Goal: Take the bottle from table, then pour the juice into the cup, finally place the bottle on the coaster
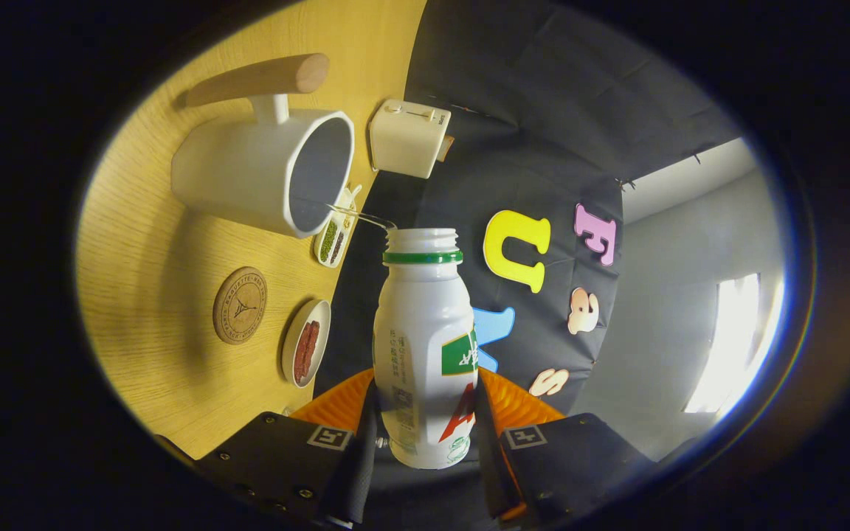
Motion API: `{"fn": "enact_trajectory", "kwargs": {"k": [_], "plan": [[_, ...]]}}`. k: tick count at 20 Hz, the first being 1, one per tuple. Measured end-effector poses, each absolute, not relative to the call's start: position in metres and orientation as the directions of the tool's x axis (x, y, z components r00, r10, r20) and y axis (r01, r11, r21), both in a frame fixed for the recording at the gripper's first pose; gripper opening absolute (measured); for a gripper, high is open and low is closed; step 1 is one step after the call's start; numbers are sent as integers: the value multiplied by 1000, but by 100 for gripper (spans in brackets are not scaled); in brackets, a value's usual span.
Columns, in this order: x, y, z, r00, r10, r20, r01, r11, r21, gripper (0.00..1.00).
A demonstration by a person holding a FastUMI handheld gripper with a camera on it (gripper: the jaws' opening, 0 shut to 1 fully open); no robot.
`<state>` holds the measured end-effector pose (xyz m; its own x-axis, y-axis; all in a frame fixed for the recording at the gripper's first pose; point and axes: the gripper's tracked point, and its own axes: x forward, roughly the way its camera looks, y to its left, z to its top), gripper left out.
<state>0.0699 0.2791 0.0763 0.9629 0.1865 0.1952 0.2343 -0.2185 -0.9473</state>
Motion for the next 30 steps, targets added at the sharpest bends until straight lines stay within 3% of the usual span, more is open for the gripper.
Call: {"fn": "enact_trajectory", "kwargs": {"k": [30], "plan": [[68, 281, 81, 956, 206, 209, 263, -286, -921, 60]]}}
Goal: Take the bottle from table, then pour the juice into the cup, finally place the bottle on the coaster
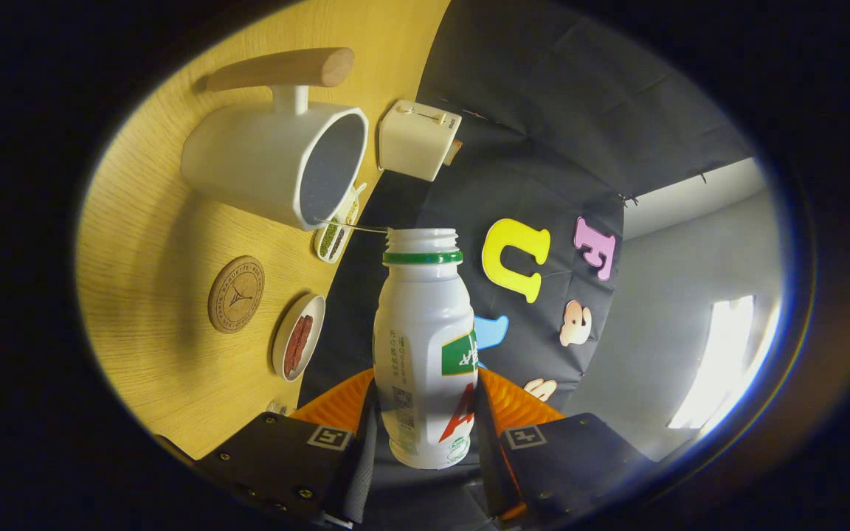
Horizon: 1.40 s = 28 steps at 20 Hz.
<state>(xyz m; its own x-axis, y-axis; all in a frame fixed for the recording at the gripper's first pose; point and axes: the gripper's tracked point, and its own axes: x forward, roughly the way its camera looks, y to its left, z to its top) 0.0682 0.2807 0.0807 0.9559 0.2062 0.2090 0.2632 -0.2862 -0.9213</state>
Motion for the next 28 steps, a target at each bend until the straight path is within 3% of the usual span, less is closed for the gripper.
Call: {"fn": "enact_trajectory", "kwargs": {"k": [28], "plan": [[68, 287, 87, 929, 264, 260, 345, -359, -867, 60]]}}
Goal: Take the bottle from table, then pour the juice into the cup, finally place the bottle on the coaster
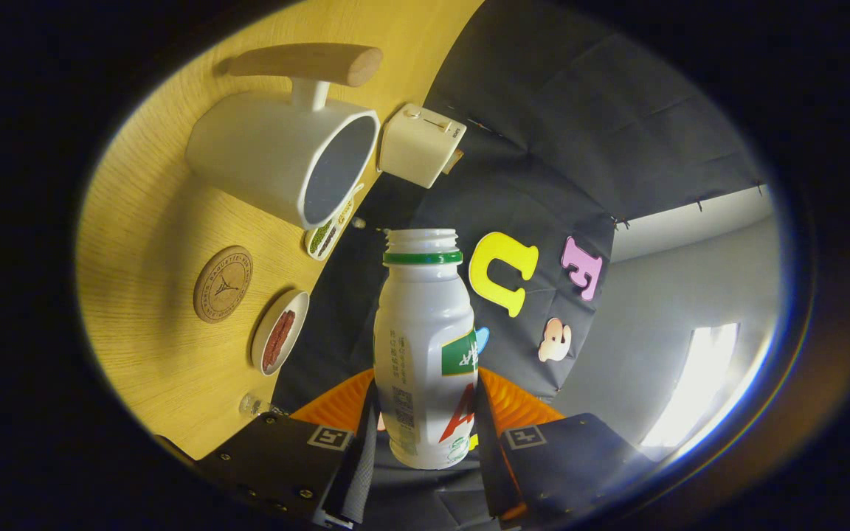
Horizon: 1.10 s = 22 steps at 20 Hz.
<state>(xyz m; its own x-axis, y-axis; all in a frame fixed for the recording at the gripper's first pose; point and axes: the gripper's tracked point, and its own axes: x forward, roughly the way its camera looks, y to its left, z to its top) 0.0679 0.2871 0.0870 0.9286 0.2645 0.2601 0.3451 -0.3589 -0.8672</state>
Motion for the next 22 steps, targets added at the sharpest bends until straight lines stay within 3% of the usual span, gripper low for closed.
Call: {"fn": "enact_trajectory", "kwargs": {"k": [22], "plan": [[64, 288, 84, 918, 302, 257, 370, -415, -831, 60]]}}
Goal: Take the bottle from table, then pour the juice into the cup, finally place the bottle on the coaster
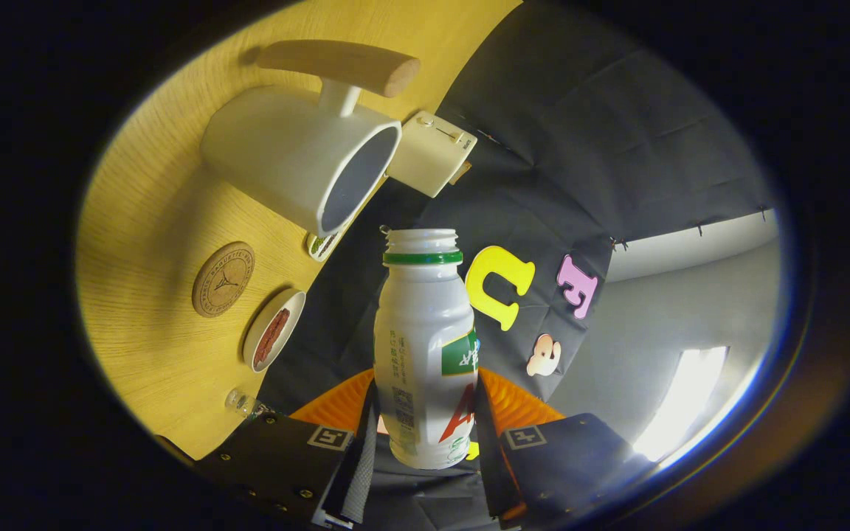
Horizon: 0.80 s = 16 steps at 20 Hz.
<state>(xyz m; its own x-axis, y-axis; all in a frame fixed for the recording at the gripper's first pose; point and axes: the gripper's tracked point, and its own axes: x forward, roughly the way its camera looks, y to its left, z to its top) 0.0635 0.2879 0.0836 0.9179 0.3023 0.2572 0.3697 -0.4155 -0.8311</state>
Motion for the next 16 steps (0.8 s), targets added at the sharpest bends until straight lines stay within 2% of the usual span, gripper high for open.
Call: {"fn": "enact_trajectory", "kwargs": {"k": [7, 11, 16], "plan": [[68, 282, 81, 929, 283, 238, 334, -365, -869, 60], [73, 265, 72, 958, 229, 175, 217, -170, -961, 60], [79, 260, 62, 974, 208, 86, 51, 169, -984, 60]]}}
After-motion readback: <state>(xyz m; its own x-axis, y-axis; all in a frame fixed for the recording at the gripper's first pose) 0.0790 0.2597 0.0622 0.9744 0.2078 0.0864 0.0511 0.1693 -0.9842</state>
